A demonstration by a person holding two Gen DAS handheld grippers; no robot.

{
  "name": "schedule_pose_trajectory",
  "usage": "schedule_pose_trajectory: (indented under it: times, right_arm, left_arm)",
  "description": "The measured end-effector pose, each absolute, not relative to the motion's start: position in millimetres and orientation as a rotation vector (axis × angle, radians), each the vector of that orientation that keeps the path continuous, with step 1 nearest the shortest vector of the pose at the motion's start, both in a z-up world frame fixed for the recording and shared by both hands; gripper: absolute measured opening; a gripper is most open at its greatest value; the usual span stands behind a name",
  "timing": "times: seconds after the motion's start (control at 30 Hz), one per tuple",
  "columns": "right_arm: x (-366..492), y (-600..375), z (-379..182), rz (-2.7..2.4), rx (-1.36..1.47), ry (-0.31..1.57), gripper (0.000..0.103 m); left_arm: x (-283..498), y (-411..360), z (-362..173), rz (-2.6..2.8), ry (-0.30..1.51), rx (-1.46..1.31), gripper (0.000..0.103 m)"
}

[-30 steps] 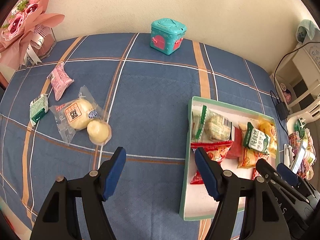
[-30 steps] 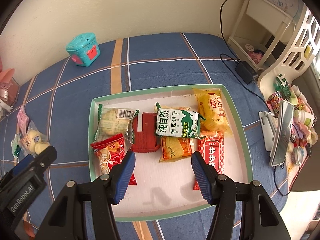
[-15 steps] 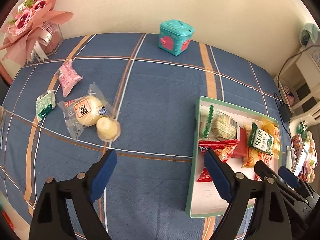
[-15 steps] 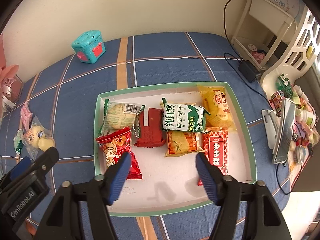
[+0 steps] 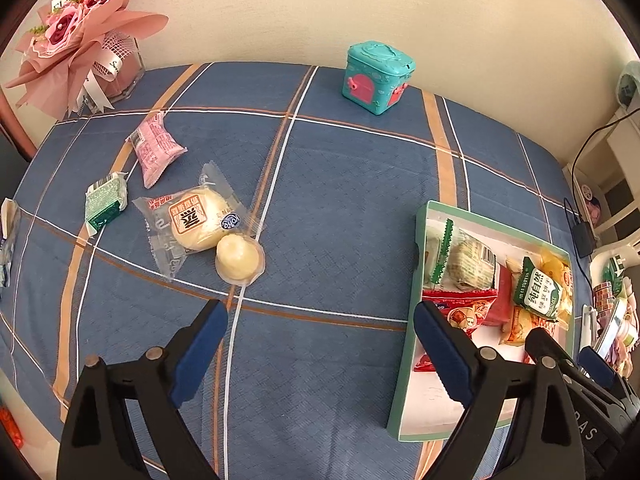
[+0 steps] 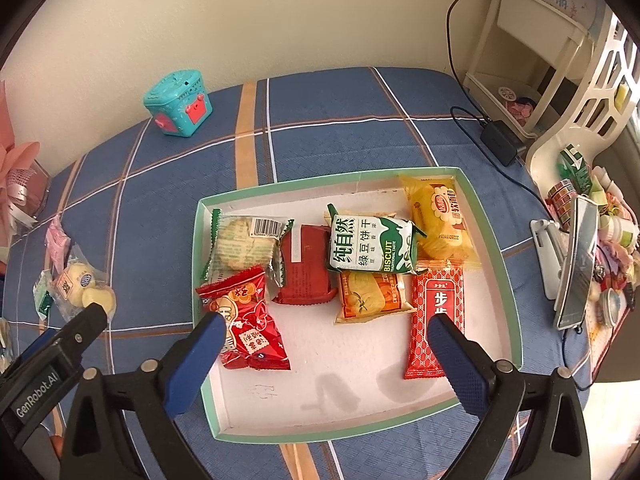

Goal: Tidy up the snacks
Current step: 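Withdraw both open grippers from the tray toward the wrapped buns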

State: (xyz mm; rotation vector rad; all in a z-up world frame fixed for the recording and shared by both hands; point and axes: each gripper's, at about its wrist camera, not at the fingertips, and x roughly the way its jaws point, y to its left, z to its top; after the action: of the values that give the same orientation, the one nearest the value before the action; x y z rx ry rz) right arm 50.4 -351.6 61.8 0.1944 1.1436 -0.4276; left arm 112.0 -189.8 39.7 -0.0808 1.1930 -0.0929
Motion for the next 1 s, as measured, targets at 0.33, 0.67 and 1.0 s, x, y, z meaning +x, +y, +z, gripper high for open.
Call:
schedule_pose_trajectory:
  times: [0.33,0.67,1.0]
  right_arm:
    - [51.7,-349.1,59.2,-0.425,0.195,1.147,0.103]
    - [61.5,-323.0,53.7,-0.389,0.164,1.16,0.103]
    - [76.6,-277.2,44.7,-0.322,0.114,1.176,0.103]
  left_arm:
    - [115.1,-182.1,39.0,-0.075,1.196,-0.068,0.095]
    - [122.4,-147.0,40.8,0.001,1.184,-0.049,0.095]
    - [129.2,-83.4,38.1,0.126,1.184,-0.083,0.095]
